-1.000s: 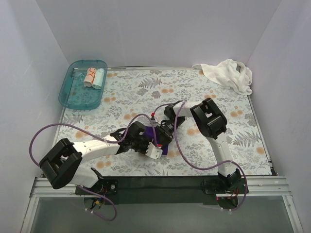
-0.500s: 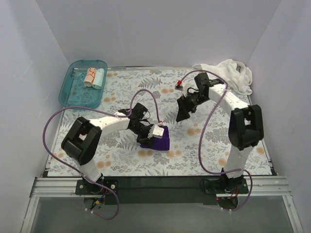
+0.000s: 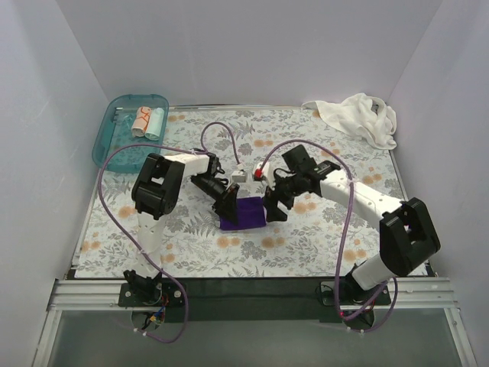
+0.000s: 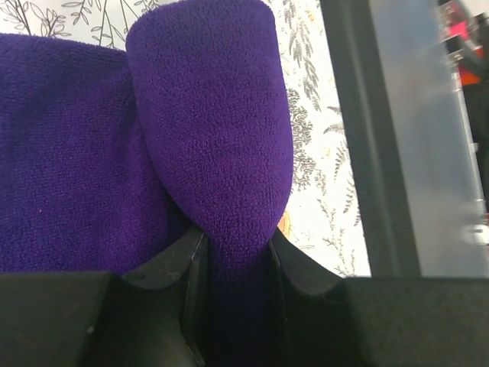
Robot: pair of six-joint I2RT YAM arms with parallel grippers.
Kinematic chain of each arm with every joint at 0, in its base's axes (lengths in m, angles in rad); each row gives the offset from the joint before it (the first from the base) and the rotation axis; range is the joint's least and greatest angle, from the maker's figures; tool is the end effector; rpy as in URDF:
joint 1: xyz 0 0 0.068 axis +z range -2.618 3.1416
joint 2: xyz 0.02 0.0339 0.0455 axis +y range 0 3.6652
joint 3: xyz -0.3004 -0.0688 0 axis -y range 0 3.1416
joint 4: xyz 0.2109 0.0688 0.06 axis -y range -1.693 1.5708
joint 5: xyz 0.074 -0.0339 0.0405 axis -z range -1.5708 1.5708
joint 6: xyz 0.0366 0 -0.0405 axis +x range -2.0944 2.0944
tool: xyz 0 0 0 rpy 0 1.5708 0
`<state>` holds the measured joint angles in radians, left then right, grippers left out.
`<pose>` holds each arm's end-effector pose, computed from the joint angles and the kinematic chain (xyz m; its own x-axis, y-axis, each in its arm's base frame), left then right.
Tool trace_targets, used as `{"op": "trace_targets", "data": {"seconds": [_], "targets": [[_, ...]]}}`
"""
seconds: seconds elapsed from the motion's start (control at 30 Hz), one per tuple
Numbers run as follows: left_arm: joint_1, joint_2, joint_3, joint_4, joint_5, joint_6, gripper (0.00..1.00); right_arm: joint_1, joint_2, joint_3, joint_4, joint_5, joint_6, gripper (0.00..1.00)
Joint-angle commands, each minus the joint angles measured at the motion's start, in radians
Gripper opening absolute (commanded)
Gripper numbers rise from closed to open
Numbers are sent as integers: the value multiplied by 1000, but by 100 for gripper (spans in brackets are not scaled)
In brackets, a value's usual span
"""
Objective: Roll the towels
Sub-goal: Roll the towel
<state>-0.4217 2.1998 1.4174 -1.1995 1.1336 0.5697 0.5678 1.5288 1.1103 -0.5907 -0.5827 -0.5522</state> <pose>0.3084 -0.1747 0.1682 -0.7890 0.6042 -0.1114 0.3189 0.2477 -0.9148 0.2254 0.1676 0.2942 -0.2424 -0.6741 -0.6977 -0.9670 0.2264 0.1172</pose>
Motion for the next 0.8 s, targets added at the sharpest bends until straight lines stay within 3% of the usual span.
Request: {"op": "trace_targets", "data": {"seconds": [0.0, 0.23, 0.43, 0.53, 0.57, 0.73, 0.77], "targets": [[12, 84, 5, -72, -147, 91, 17, 108, -87, -65, 216, 153, -38, 77], [14, 132, 28, -101, -176, 117, 19, 322, -115, -228, 449, 377, -193, 78], [15, 155, 55, -107, -176, 114, 20, 383, -27, -224, 497, 342, -232, 71], [18, 155, 64, -104, -178, 113, 20, 386, 23, -213, 497, 301, -222, 60], [18, 153, 63, -103, -178, 110, 20, 386, 36, -211, 496, 296, -221, 49], [21, 120, 41, -74, -179, 102, 27, 379, 137, -172, 436, 288, -215, 30], [21, 101, 35, -66, -182, 101, 30, 379, 154, -159, 413, 281, -215, 16]]}}
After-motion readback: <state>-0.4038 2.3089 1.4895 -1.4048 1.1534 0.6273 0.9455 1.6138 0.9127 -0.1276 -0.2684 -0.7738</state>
